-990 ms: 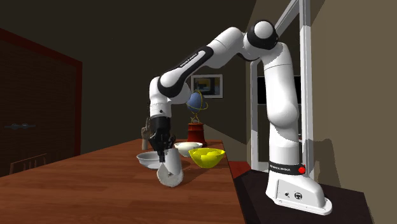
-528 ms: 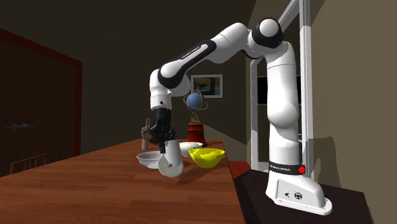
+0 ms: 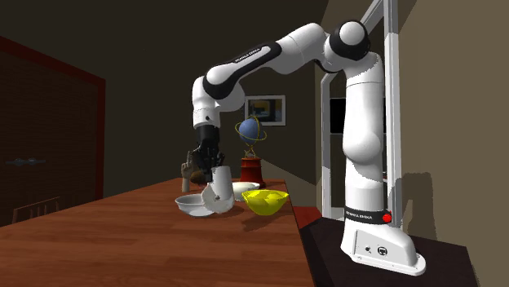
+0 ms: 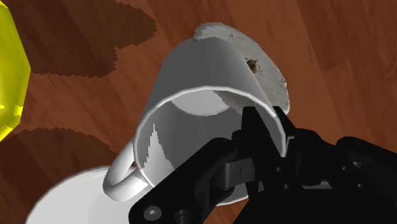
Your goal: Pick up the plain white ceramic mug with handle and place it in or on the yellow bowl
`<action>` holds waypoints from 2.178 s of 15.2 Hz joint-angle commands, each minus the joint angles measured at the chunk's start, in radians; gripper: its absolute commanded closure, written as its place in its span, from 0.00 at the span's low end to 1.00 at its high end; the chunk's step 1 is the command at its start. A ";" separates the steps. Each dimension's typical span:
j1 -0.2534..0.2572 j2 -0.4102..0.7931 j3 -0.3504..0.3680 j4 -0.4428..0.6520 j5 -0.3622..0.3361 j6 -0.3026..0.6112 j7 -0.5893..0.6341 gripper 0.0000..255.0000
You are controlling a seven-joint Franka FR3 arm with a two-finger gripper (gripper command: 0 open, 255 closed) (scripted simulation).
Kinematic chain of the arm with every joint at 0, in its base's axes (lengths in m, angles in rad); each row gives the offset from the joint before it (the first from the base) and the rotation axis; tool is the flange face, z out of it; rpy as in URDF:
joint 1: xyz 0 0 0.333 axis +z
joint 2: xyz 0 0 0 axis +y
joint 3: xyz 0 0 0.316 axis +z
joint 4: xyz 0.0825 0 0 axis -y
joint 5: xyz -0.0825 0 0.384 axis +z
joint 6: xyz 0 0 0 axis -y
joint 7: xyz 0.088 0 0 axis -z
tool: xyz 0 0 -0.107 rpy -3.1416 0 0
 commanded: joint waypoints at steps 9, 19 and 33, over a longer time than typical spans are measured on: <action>-0.005 -0.053 -0.009 0.084 0.006 -0.134 0.013 1.00; -0.038 -0.142 -0.061 0.091 0.013 -0.244 -0.052 1.00; -0.179 -0.317 -0.292 -0.043 -0.081 -0.355 -0.387 1.00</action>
